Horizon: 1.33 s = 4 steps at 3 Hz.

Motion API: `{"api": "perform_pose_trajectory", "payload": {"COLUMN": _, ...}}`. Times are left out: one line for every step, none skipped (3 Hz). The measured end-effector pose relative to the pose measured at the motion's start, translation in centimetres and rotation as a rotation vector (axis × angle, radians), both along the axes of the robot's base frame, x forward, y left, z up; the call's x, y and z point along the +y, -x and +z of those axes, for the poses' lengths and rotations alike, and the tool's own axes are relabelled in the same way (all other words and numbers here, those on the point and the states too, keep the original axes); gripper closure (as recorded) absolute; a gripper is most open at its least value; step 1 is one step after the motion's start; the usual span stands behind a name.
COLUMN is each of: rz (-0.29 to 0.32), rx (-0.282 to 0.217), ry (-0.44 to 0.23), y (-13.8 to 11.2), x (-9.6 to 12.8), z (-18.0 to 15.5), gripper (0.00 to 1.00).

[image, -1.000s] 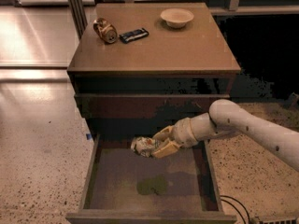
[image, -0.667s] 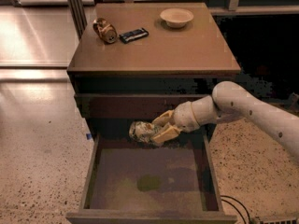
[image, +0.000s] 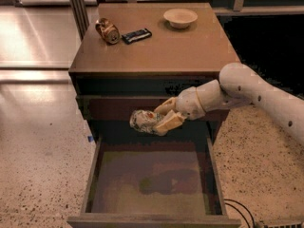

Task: Pick 7up can from middle drawer and place on counter

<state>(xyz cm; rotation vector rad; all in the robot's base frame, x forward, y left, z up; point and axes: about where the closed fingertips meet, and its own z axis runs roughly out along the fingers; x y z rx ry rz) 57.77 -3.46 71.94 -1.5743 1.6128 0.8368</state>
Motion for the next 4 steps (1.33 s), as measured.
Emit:
{"api": "perform_pose_trajectory", "payload": {"rz": 0.002, "rx": 0.037, "ry": -0.007, "y": -1.0, "x": -0.1, "z": 1.0, "gripper": 1.00}}
{"api": "perform_pose_trajectory", "payload": {"rz": -0.020, "rx": 0.061, "ry": -0.039, "y": -3.5, "x": -1.0, "z": 4.6, "gripper": 1.00}}
{"api": "perform_pose_trajectory", "payload": {"rz": -0.035, "rx": 0.035, "ry": -0.068, "y": -6.6, "x": -1.9, "z": 9.2, "gripper": 1.00}}
{"api": "perform_pose_trajectory", "payload": {"rz": -0.047, "rx": -0.004, "ry": -0.087, "y": -8.9, "x": -2.6, "z": 13.1, "gripper": 1.00}}
